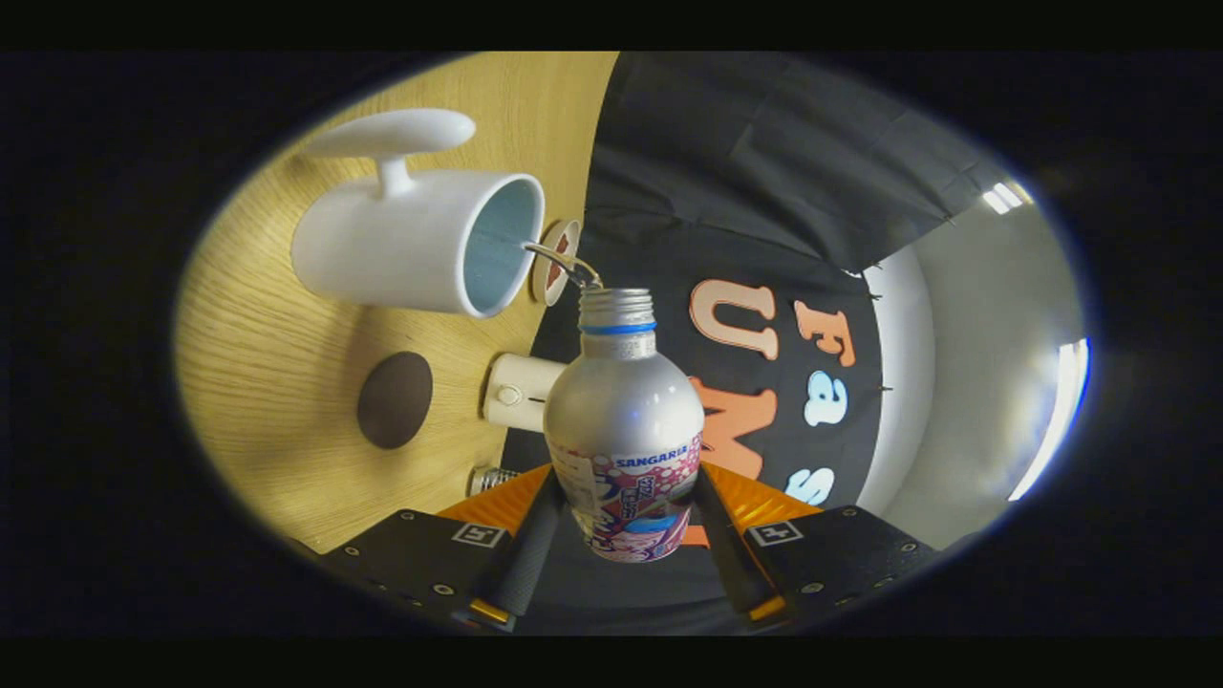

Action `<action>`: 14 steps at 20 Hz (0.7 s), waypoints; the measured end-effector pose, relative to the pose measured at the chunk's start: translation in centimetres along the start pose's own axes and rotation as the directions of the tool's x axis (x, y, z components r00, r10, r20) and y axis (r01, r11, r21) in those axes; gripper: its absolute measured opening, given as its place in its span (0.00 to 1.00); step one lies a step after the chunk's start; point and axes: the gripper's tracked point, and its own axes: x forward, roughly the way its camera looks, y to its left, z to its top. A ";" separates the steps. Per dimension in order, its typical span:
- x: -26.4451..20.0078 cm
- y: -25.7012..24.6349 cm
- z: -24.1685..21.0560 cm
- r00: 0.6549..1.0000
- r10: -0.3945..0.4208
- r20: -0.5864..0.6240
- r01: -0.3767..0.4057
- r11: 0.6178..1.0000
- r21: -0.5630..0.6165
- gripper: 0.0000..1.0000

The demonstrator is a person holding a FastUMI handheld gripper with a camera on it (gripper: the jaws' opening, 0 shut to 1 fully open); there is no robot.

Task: Take the bottle from table, then pour the juice into the cup, finally place the bottle on the coaster

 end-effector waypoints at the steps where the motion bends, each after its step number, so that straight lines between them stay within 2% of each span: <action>1: 0.0 0.0 -0.1 1.000 0.000 -0.002 0.000 1.000 -0.001 0.77; 14: 0.0 -0.4 -0.3 1.000 -0.020 -0.002 0.019 0.999 -0.036 0.77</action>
